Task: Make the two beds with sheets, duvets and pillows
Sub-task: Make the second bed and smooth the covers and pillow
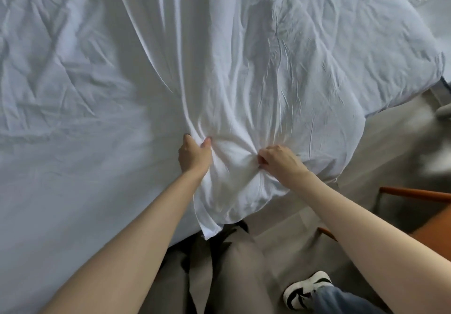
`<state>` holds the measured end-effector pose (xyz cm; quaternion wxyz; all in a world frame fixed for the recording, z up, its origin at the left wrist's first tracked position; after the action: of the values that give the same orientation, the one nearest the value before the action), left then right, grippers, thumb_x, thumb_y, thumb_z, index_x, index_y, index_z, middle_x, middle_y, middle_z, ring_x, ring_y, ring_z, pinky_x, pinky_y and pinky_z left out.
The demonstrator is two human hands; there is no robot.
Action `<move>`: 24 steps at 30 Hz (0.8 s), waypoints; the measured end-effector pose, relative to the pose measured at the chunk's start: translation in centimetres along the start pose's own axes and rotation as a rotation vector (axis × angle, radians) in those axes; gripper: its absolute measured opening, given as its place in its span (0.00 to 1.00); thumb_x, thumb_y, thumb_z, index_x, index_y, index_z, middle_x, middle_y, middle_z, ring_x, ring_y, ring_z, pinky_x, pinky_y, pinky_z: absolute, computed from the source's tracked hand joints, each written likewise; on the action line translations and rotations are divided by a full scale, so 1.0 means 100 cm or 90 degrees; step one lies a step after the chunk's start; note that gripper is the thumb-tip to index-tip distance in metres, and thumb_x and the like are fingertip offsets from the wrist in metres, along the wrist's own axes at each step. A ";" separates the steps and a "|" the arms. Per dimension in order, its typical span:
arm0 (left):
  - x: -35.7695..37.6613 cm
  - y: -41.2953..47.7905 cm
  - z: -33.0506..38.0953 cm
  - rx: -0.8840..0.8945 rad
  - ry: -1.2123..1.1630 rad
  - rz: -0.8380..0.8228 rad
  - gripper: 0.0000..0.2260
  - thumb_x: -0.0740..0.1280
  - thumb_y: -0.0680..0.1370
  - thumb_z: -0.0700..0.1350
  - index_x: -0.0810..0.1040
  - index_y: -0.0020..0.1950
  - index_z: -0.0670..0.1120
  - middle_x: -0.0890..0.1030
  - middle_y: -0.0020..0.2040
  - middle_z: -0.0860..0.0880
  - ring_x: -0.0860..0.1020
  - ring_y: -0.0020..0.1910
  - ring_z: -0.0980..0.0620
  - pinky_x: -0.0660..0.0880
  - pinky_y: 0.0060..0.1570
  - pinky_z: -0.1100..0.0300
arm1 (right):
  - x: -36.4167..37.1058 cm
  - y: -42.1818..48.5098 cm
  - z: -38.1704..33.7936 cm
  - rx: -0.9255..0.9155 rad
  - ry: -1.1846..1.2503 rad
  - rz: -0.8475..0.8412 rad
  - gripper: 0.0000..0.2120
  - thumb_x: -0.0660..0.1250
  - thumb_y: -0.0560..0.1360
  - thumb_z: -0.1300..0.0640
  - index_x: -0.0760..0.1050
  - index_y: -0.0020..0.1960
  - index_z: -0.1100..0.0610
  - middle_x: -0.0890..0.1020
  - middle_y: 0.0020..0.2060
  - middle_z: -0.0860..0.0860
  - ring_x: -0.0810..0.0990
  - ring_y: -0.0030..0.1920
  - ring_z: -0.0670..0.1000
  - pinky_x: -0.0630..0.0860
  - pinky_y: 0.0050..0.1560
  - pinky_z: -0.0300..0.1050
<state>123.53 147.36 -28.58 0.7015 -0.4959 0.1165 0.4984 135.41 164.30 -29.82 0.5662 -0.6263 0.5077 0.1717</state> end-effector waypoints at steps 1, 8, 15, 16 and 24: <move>-0.002 -0.002 0.001 0.020 0.016 -0.001 0.17 0.61 0.81 0.52 0.69 0.58 0.37 0.76 0.61 0.35 0.74 0.60 0.36 0.69 0.54 0.51 | -0.003 -0.001 0.000 -0.002 0.002 -0.003 0.04 0.67 0.77 0.59 0.78 0.48 0.60 0.81 0.44 0.56 0.79 0.46 0.57 0.65 0.42 0.42; -0.051 -0.048 0.013 0.227 0.007 0.065 0.12 0.58 0.83 0.49 0.64 0.50 0.41 0.76 0.47 0.33 0.74 0.50 0.32 0.64 0.43 0.49 | -0.038 -0.079 -0.015 -0.024 0.079 0.144 0.03 0.68 0.74 0.64 0.76 0.42 0.62 0.79 0.37 0.55 0.75 0.40 0.58 0.59 0.39 0.44; -0.088 -0.054 -0.061 0.198 0.042 0.037 0.13 0.59 0.83 0.48 0.68 0.58 0.38 0.77 0.44 0.39 0.76 0.50 0.33 0.68 0.44 0.50 | 0.001 -0.090 -0.065 -0.055 0.113 0.068 0.04 0.67 0.77 0.60 0.78 0.47 0.61 0.81 0.43 0.54 0.76 0.45 0.55 0.62 0.42 0.43; -0.079 -0.049 -0.080 0.158 0.067 -0.008 0.14 0.59 0.83 0.47 0.68 0.61 0.38 0.78 0.51 0.36 0.76 0.53 0.33 0.70 0.47 0.49 | 0.017 -0.084 -0.064 -0.033 0.094 0.035 0.04 0.66 0.78 0.61 0.78 0.49 0.61 0.80 0.45 0.55 0.77 0.48 0.56 0.64 0.43 0.44; -0.070 -0.026 -0.110 0.012 -0.102 -0.044 0.34 0.70 0.75 0.56 0.59 0.74 0.44 0.70 0.60 0.50 0.71 0.60 0.50 0.70 0.62 0.53 | 0.021 -0.081 -0.041 0.060 0.064 0.123 0.19 0.66 0.76 0.61 0.75 0.65 0.48 0.72 0.65 0.52 0.68 0.67 0.59 0.67 0.64 0.58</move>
<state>125.95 134.38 -27.78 0.7299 -0.4516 0.0476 0.5109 141.53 158.52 -25.94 0.5492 -0.5550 0.6013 0.1699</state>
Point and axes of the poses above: each hand's wrist, its own y-axis towards the middle knuckle, its own x-axis out of the palm, z = x × y, the point moved 3 cm from there along y, towards the middle knuckle
